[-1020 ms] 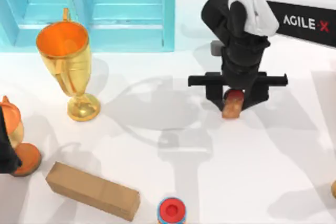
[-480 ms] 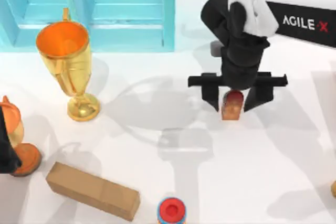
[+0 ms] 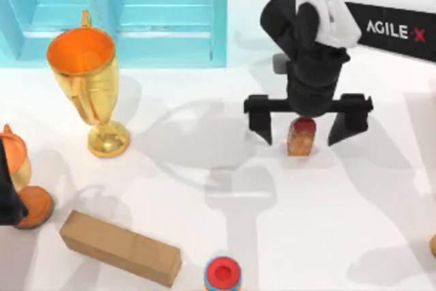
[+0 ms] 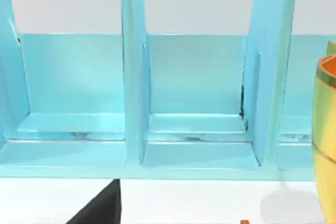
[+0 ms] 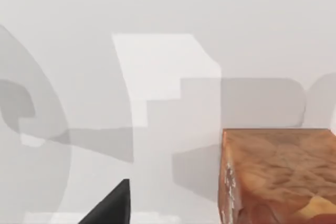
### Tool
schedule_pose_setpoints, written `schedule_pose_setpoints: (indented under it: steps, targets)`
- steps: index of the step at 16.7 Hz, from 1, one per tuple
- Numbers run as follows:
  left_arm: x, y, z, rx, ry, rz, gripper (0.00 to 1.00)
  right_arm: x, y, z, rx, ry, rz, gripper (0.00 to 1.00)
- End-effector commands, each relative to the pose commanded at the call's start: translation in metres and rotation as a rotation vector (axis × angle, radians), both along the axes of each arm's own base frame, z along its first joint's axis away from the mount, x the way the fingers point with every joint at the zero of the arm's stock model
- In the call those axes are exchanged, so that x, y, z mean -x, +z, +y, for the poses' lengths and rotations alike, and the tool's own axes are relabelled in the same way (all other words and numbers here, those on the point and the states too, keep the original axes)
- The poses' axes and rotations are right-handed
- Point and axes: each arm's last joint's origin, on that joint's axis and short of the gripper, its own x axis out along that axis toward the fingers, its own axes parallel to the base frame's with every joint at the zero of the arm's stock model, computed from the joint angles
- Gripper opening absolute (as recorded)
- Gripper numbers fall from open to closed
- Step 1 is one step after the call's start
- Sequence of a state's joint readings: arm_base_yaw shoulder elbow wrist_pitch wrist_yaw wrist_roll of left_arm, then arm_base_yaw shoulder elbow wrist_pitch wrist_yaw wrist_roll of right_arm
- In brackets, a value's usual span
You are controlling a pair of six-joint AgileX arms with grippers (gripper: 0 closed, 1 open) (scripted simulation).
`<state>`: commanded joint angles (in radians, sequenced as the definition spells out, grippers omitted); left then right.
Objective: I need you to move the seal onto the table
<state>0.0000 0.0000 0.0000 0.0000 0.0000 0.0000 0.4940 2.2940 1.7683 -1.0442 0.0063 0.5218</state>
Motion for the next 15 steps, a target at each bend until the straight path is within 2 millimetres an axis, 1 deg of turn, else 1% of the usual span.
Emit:
schedule_pose_setpoints:
  steps: [4,6,7,10,12,15]
  targets:
    - [0.0,0.0,0.0,0.0,0.0,0.0,1.0,-0.001,0.001,-0.001,0.0,-0.003,0.0,1.0]
    - [0.0,0.0,0.0,0.0,0.0,0.0,1.0,-0.003,0.009,0.0,0.002,-0.006,0.0,1.0]
    - [0.0,0.0,0.0,0.0,0.0,0.0,1.0,-0.005,0.016,0.001,0.004,-0.007,-0.001,1.0]
    - [0.0,0.0,0.0,0.0,0.0,0.0,1.0,-0.01,0.049,0.005,0.012,-0.005,-0.008,1.0]
    - [0.0,0.0,0.0,0.0,0.0,0.0,1.0,-0.011,0.077,0.006,0.016,-0.001,-0.011,1.0]
    - [0.0,0.0,0.0,0.0,0.0,0.0,1.0,-0.007,0.118,0.004,0.014,0.002,-0.011,1.0]
